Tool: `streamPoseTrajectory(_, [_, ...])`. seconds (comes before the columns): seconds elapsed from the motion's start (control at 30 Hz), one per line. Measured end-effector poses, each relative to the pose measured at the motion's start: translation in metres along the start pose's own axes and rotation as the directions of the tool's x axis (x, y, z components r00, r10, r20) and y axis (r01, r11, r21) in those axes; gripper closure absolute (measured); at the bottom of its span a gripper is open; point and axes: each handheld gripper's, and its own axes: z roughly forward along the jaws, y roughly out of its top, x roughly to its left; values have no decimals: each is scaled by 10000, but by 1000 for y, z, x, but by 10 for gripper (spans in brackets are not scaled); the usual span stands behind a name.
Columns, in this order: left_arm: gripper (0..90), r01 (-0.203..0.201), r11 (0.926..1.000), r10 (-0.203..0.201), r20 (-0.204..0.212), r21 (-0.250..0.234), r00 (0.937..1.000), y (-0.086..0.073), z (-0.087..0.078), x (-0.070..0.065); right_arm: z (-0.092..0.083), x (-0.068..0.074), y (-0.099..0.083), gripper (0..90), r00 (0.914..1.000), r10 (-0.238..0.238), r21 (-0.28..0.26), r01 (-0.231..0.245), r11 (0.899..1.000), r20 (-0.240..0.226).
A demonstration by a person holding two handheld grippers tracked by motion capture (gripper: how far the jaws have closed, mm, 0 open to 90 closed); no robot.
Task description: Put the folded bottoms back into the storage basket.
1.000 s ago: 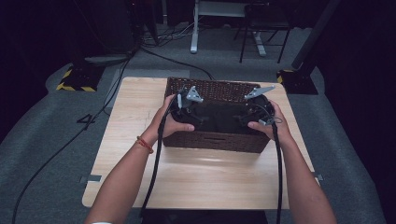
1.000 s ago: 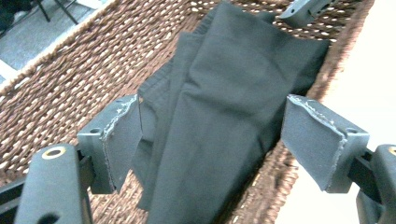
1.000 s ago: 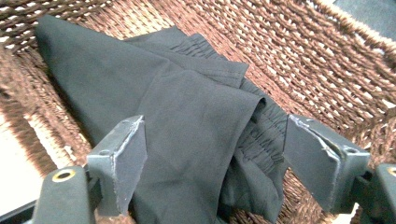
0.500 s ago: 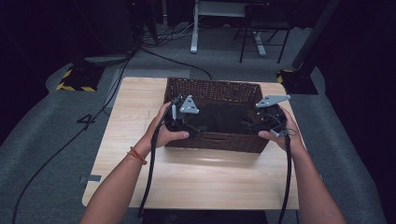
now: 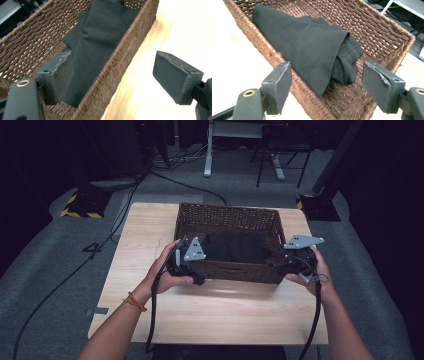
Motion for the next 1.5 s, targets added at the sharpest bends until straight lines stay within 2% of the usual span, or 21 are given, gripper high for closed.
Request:
streamPoseTrajectory(0.4, [179,29,10000,-30,-130,-96,9999,-35,-12,-18,-20,14,-26,244,9995,-205,-135,208,9997,245])
streamPoseTrajectory(0.57, [185,174,9998,-176,-139,-109,9997,-46,-14,-21,-26,16,-36,243,9995,-109,-207,115,9997,308])
streamPoseTrajectory(0.6, [186,206,9998,-206,-118,-33,9997,-53,-14,-23,-30,17,-45,243,9992,-36,-215,45,9998,395])
streamPoseTrajectory(0.77, [186,286,9993,-283,-124,236,9995,-69,-10,-27,-33,19,-63,241,9984,74,-127,-67,9999,564])
streamPoseTrajectory(1.1, [184,459,9944,-439,-226,947,9988,-96,0,-29,-31,18,-98,240,9966,470,251,-488,9985,677])
streamPoseTrajectory(1.17, [185,463,9908,-415,-403,1270,9983,-106,3,-29,-29,16,-111,240,9944,651,408,-686,9968,830])
streamPoseTrajectory(1.33, [185,659,9866,-584,-538,1493,9968,-120,3,-26,-25,14,-133,242,9906,1030,657,-1091,9919,902])
streamPoseTrajectory(1.37, [185,659,9866,-584,-538,1493,9968,-120,3,-26,-25,14,-133,242,9906,1030,657,-1091,9919,902])
streamPoseTrajectory(1.4, [185,756,9858,-673,-597,1501,9959,-125,3,-25,-24,13,-143,241,9884,1161,783,-1240,9892,981])
streamPoseTrajectory(1.5, [185,1026,9824,-937,-631,1564,9936,-136,1,-23,-22,12,-154,241,9857,1346,893,-1438,9856,1018])
